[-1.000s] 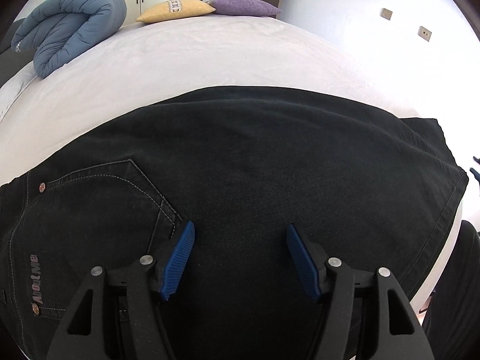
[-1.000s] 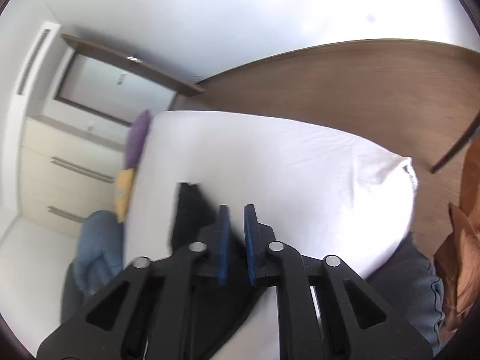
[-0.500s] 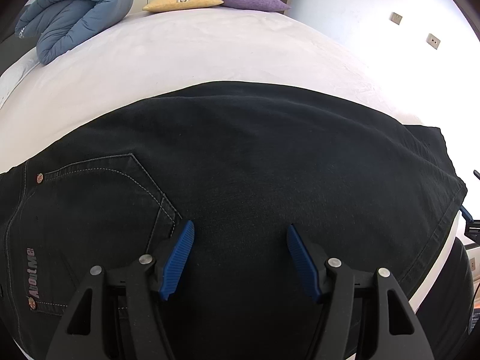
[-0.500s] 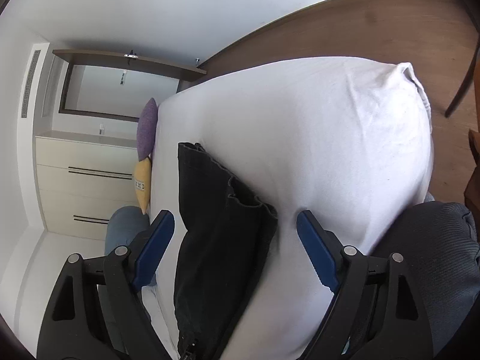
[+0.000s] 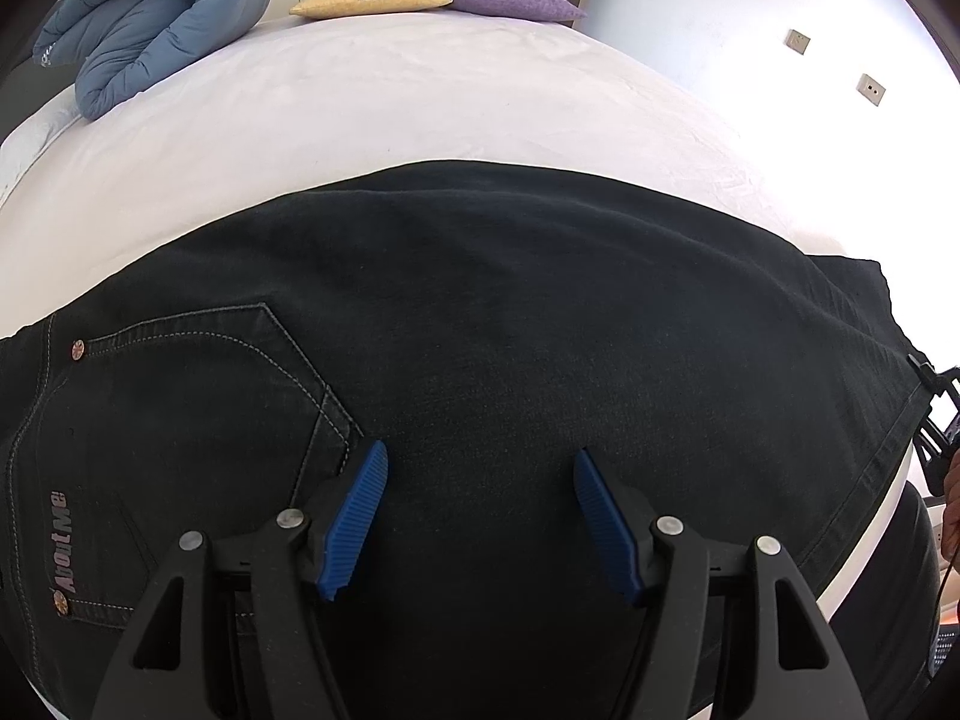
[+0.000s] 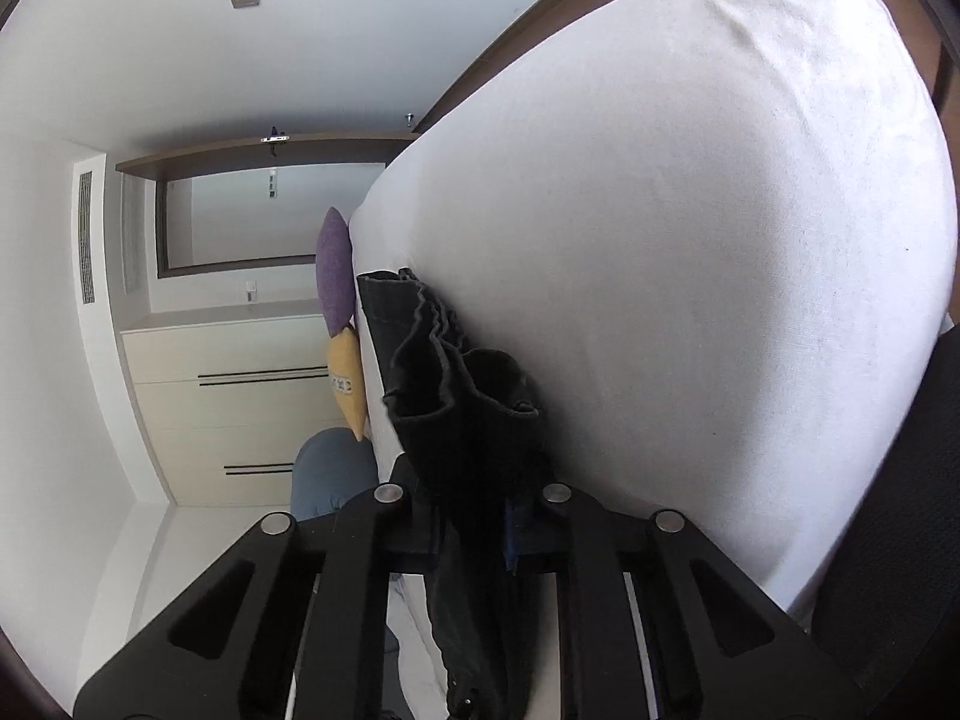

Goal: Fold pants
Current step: 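Grasp the jeans edge with the left tool while the right tool holds the hem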

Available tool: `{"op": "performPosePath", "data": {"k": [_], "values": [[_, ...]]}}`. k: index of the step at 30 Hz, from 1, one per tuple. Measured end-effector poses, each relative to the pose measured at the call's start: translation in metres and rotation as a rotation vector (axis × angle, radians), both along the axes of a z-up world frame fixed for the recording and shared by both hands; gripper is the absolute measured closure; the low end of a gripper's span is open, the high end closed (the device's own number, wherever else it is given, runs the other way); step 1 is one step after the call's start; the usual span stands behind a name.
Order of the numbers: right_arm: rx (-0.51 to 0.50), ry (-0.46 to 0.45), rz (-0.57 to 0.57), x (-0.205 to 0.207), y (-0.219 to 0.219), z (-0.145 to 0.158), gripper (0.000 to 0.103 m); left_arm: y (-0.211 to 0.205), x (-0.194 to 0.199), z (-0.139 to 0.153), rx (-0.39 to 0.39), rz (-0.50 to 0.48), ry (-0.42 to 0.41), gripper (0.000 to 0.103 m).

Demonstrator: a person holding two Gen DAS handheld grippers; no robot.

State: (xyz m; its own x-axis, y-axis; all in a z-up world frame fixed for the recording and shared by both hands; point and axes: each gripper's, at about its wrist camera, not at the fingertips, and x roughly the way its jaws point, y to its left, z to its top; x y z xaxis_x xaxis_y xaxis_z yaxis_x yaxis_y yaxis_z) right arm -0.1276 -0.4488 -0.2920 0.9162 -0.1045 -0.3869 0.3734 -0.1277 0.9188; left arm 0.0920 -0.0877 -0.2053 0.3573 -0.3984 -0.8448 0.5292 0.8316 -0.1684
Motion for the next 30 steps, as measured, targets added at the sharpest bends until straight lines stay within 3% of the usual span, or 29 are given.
{"op": "performPosePath", "data": {"k": [6, 15, 18, 20, 24, 25, 27, 30], "values": [[-0.071, 0.06, -0.003, -0.017, 0.006, 0.014, 0.097, 0.008, 0.004, 0.0, -0.028, -0.003, 0.011, 0.036], [-0.204, 0.23, 0.025, 0.002, 0.016, 0.043, 0.098, 0.023, 0.009, 0.0, -0.098, 0.019, 0.044, 0.037], [-0.323, 0.305, 0.062, 0.018, 0.025, 0.074, 0.098, 0.031, 0.014, 0.0, -0.15, 0.04, 0.071, 0.037], [-0.452, 0.348, 0.126, 0.041, 0.041, 0.103, 0.099, 0.037, 0.015, 0.001, -0.174, 0.045, 0.085, 0.037], [-0.794, 0.421, 0.405, 0.118, 0.119, 0.148, 0.099, 0.044, 0.018, 0.003, -0.204, 0.05, 0.107, 0.036], [-0.922, 0.451, 0.533, 0.145, 0.156, 0.152, 0.099, 0.046, 0.02, 0.004, -0.219, 0.06, 0.121, 0.036], [-1.088, 0.528, 0.759, 0.185, 0.218, 0.138, 0.099, 0.054, 0.023, 0.008, -0.255, 0.09, 0.152, 0.035], [-1.184, 0.6, 0.974, 0.217, 0.276, 0.099, 0.099, 0.062, 0.027, 0.015, -0.347, 0.138, 0.219, 0.019]]}}
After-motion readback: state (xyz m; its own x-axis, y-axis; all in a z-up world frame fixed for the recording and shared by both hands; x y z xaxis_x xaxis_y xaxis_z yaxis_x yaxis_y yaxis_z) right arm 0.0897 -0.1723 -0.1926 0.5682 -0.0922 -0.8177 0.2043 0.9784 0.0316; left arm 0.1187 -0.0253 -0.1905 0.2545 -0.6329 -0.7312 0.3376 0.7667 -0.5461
